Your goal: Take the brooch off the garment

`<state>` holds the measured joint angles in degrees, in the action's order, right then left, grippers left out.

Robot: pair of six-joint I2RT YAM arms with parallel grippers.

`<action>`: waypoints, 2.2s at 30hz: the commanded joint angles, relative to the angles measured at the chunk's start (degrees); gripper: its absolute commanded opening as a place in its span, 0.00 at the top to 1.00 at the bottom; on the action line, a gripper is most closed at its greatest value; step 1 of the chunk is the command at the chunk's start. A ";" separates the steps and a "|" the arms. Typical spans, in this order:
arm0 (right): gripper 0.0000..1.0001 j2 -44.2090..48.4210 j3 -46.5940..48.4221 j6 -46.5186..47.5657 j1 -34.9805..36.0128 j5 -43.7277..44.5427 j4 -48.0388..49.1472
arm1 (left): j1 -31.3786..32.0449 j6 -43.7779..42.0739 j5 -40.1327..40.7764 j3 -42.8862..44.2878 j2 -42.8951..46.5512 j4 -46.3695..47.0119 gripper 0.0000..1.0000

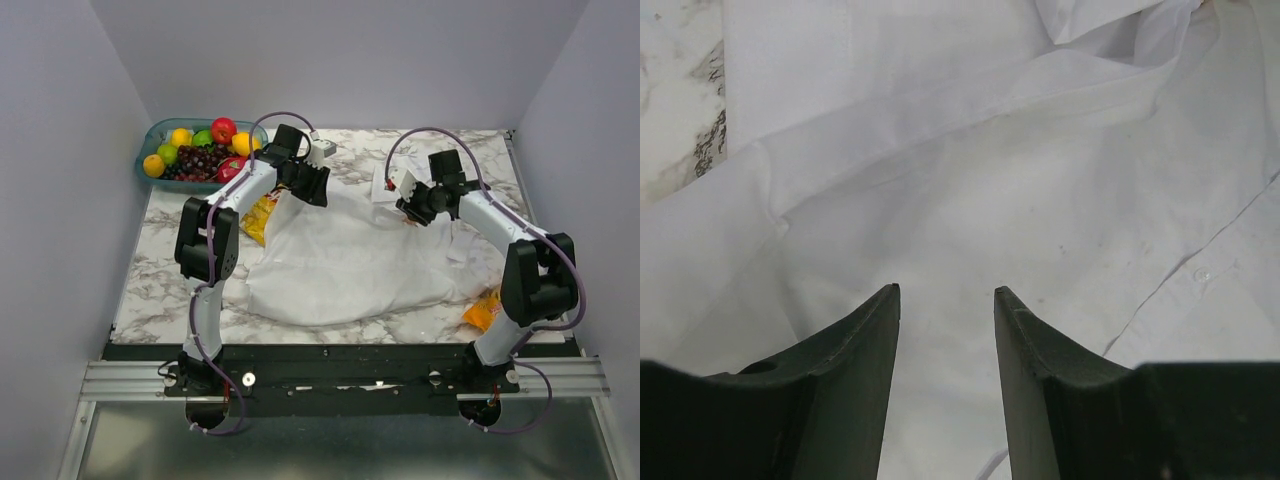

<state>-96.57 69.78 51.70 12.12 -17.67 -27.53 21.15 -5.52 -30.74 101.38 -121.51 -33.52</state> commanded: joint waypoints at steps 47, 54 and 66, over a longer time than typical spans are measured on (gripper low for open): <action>1.00 -1.52 4.15 -4.67 -1.66 -11.40 -5.96 | 1.09 9.90 -14.51 -7.33 7.34 22.05 0.49; 1.00 0.95 6.42 -13.29 -1.66 -21.87 -10.70 | 3.46 17.56 -21.46 -6.46 4.89 35.71 0.49; 0.99 -1.24 8.00 -16.54 -1.66 -23.73 -11.76 | 8.38 17.91 -30.16 -9.18 1.64 37.47 0.51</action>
<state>-96.47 75.48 38.09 10.74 -38.44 -37.74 27.94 11.51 -55.68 93.27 -117.45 2.52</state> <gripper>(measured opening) 0.024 0.498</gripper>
